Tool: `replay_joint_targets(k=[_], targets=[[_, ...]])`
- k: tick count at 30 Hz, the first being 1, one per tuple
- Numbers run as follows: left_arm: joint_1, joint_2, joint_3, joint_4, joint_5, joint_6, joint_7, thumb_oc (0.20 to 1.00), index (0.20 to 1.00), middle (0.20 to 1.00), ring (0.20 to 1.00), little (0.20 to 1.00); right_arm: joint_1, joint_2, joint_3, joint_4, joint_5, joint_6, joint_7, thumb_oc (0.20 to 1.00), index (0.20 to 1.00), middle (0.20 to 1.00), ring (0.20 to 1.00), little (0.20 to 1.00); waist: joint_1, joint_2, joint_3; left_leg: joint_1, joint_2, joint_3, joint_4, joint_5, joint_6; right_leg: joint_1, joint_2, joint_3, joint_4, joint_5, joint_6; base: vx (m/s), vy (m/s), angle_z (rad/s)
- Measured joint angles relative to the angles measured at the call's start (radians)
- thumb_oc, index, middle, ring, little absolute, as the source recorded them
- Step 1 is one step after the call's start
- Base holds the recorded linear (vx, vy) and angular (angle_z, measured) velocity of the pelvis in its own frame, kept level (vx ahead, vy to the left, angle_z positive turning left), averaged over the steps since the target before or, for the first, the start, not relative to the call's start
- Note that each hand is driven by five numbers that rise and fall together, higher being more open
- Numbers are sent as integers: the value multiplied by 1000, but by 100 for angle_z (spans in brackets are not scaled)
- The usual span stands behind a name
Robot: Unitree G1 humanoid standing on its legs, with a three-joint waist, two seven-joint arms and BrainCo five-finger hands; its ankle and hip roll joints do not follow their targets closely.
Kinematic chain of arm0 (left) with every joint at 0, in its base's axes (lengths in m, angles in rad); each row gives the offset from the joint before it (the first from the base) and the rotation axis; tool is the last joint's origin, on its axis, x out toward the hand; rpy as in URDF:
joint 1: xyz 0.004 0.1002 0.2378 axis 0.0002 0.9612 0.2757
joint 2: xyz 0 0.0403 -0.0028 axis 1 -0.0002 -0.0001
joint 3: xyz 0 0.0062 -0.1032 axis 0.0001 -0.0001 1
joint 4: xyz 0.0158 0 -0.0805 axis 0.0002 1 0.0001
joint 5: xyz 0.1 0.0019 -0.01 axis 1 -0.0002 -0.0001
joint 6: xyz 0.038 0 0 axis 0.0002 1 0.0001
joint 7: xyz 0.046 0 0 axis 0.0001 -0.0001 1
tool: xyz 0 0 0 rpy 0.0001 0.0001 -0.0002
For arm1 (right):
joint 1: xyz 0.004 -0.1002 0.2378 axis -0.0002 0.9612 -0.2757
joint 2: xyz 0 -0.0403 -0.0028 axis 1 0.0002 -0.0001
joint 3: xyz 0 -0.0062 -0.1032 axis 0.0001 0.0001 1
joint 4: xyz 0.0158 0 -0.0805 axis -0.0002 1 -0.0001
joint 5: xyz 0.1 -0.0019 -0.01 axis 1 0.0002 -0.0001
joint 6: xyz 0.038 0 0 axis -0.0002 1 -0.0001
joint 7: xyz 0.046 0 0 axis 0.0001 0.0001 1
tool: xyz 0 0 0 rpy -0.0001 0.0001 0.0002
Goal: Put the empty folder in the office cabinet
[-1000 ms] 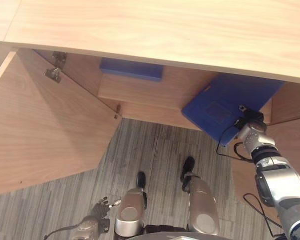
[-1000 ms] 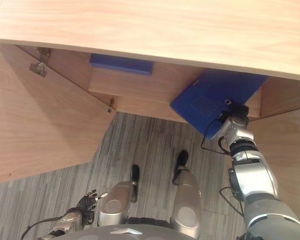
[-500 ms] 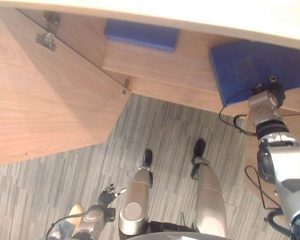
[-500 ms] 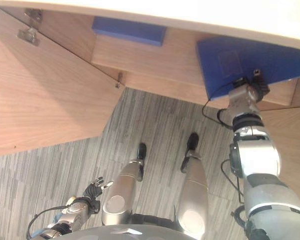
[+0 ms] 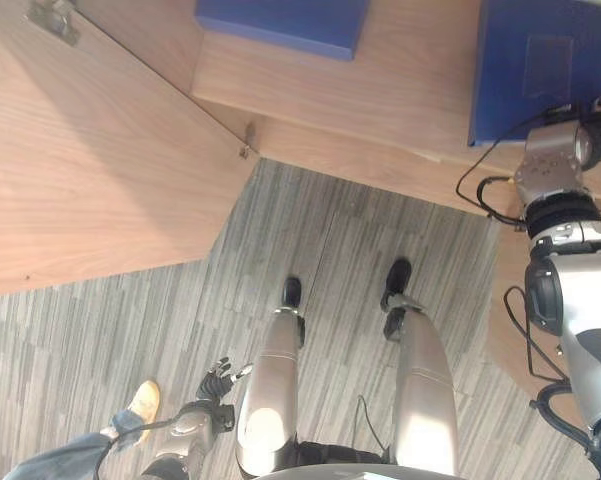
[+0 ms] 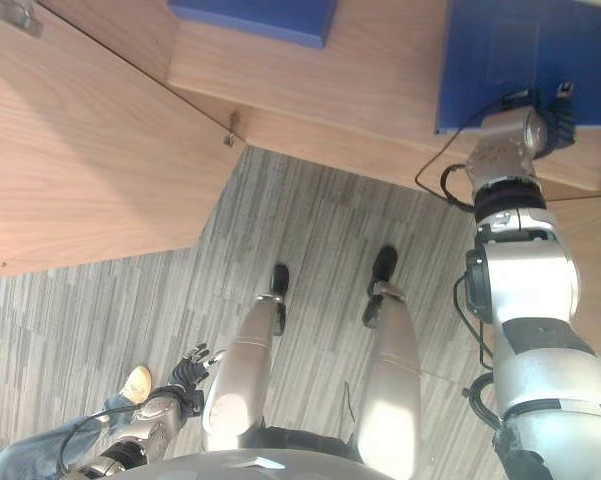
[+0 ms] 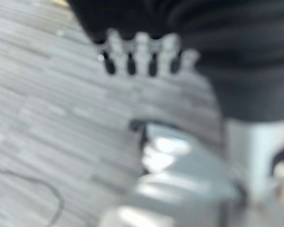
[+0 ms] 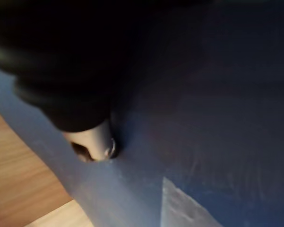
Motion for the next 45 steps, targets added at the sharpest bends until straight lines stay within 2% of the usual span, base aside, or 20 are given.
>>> replay_joint_targets(k=[3,10,11,17,18,19,21,23,24,31,32,35,36,41,45], targets=[[27,2,0,-11,-36,-5,-6,1000,1000,1000,1000,1000,-15,-13,9,1,58,-37,-25,200,200,200,200,200,24,4,-2,4,8,-3,10,-3,5,-18,3,-1,55,-35,-21,78,-112,3],[60,4,8,-30,-73,-8,-15,1000,1000,1000,1000,1000,-89,-25,51,12,98,-25,-51,200,200,200,200,200,36,8,-2,-35,11,-13,42,2,-3,-89,2,-8,147,-80,-48,50,-94,4],[60,1,22,-30,-76,-12,-26,1000,1000,1000,1000,1000,-99,-39,63,23,120,-18,-53,200,200,200,200,200,45,20,-2,-44,19,-15,53,2,-3,-93,4,-16,153,-88,-56,0,0,0],[125,-6,40,-29,-78,-44,-51,1000,1000,1000,1000,1000,-132,-46,103,36,162,-20,-69,200,200,200,200,200,54,36,-12,-56,26,14,40,9,-14,-131,9,1,165,-95,-67,18,5,-7],[147,-7,40,-28,-78,-44,-55,1000,1000,1000,1000,1000,-133,-46,104,36,161,-26,-67,442,442,442,442,442,54,41,-15,-55,25,19,36,9,-14,-132,8,2,165,-95,-67,0,0,0],[161,-7,39,-28,-78,-44,-58,1000,1000,1000,1000,1000,-135,-47,104,36,161,-26,-63,1000,1000,1000,1000,1000,57,46,-18,-55,24,22,33,9,-14,-133,6,2,165,-95,-67,0,0,0],[177,-8,39,-26,-78,-44,-72,1000,1000,1000,1000,1000,-147,-51,102,39,162,1,-55,1000,1000,1000,1000,1000,65,52,-22,-55,21,32,26,12,-18,-142,3,10,167,-95,-66,0,1,-3],[181,-8,38,-26,-78,-46,-77,1000,1000,1000,1000,1000,-149,-61,126,45,151,74,-35,1000,1000,1000,1000,1000,69,53,-23,-55,18,37,27,12,-18,-149,2,22,173,-92,-62,-1,-3,-8],[181,-8,38,-26,-78,-46,-77,1000,1000,1000,1000,1000,-149,-61,126,45,151,74,-35,1000,1000,1000,1000,1000,69,53,-23,-55,18,37,27,12,-18,-149,2,22,173,-92,-62,0,0,0],[180,-8,36,-24,-76,-85,-110,1000,1000,1000,1000,1000,-159,-116,225,98,27,396,156,1000,1000,1000,1000,1000,48,53,-23,-59,19,29,65,12,-18,-139,1,18,189,-97,-61,-9,-18,2],[180,-8,36,-24,-76,-85,-110,1000,1000,1000,1000,1000,-159,-116,225,98,27,396,156,1000,1000,1000,1000,1000,48,53,-23,-59,19,29,65,12,-18,-139,1,18,189,-97,-61,0,0,0],[179,-7,31,-24,-76,-94,-111,1000,1000,1000,1000,1000,-163,-140,244,132,21,481,220,1000,1000,1000,1000,1000,39,59,-27,-65,19,30,80,11,-19,-135,1,20,187,-93,-56,0,0,0],[178,-7,30,-23,-76,-94,-111,1000,1000,1000,1000,1000,-163,-153,244,137,36,499,228,1000,1000,1000,1000,1000,39,65,-31,-68,19,30,81,11,-19,-134,0,20,185,-91,-53,-12,5,5],[177,-7,-1,-6,-75,-116,-94,1000,1000,1000,1000,1000,-159,-157,237,195,72,497,228,1000,1000,1000,1000,1000,32,89,-57,-70,19,36,77,11,-18,-117,-1,17,145,-75,-28,-22,18,-1],[176,-9,-24,-7,-74,-117,-77,1000,1000,1000,1000,1000,-151,-119,256,190,-73,496,311,1000,1000,1000,1000,1000,17,98,-78,-84,19,51,77,9,-16,-117,-1,23,110,-58,-11,-19,27,-11]])
